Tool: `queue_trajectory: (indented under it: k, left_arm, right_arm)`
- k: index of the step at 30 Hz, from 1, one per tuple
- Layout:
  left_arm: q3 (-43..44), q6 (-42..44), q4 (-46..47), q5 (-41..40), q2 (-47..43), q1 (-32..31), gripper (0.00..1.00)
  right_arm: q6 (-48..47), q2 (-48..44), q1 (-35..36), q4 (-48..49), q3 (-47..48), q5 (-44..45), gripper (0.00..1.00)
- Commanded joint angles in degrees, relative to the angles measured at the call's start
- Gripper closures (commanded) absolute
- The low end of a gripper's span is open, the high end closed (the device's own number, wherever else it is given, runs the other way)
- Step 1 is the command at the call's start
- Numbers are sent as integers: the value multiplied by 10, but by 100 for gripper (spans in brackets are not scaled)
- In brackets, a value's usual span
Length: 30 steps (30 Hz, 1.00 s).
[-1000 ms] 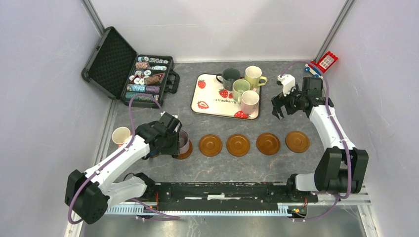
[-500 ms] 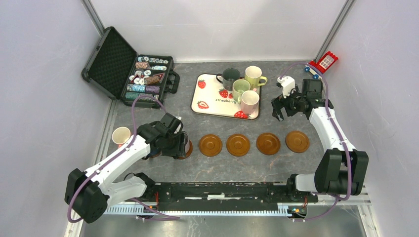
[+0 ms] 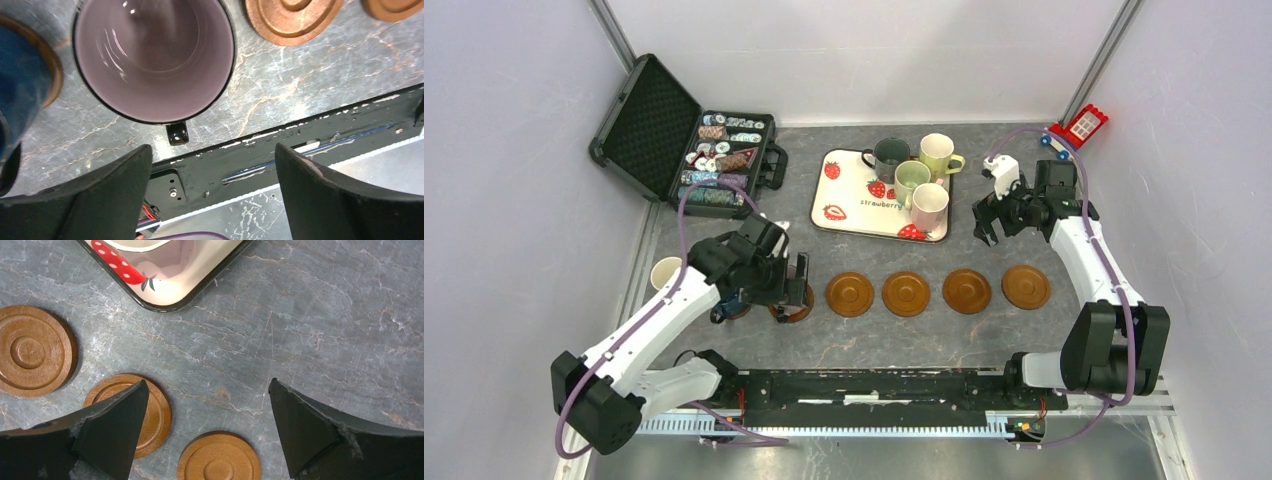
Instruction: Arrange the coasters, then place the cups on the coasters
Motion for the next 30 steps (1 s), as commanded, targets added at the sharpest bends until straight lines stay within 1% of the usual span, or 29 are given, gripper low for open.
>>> queue_trajectory:
  k: [1, 5, 8, 10, 13, 15, 16, 17, 19, 23, 24, 27, 30]
  left_arm:
    - [73, 72, -24, -15, -18, 12, 0]
    - [116, 145, -30, -20, -17, 22, 0]
    - [157, 241, -25, 44, 0, 28, 0]
    - [180, 304, -24, 104, 18, 32, 0]
    - [205, 345, -20, 190, 47, 36, 0]
    - [224, 353, -16, 223, 69, 40, 0]
    - [238, 361, -18, 243, 83, 44, 0]
    - [249, 366, -17, 257, 94, 51, 0]
    - [274, 365, -16, 283, 118, 70, 0]
    - [312, 342, -15, 358, 166, 128, 0]
    - [317, 333, -11, 379, 176, 144, 0]
    - [326, 315, 3, 391, 193, 180, 0]
    - [343, 316, 4, 395, 210, 203, 0]
  right_arm:
    - [-42, 3, -1, -12, 28, -47, 2]
    - [-89, 19, 1, -26, 55, -77, 2]
    - [-163, 34, 6, -37, 81, -104, 2]
    - [-237, 47, 13, -45, 103, -119, 2]
    - [-366, 78, 23, -73, 147, -136, 1]
    - [-478, 114, 30, -118, 182, -144, 1]
    - [-521, 131, 34, -143, 199, -145, 4]
    - [-573, 149, 37, -167, 221, -146, 5]
    - [-645, 186, 42, -205, 257, -141, 6]
    - [-736, 257, 44, -243, 326, -123, 7]
    - [-753, 274, 58, -253, 345, -120, 7]
    - [-798, 313, 68, -279, 388, -110, 8]
    - [-833, 335, 77, -291, 404, -101, 8]
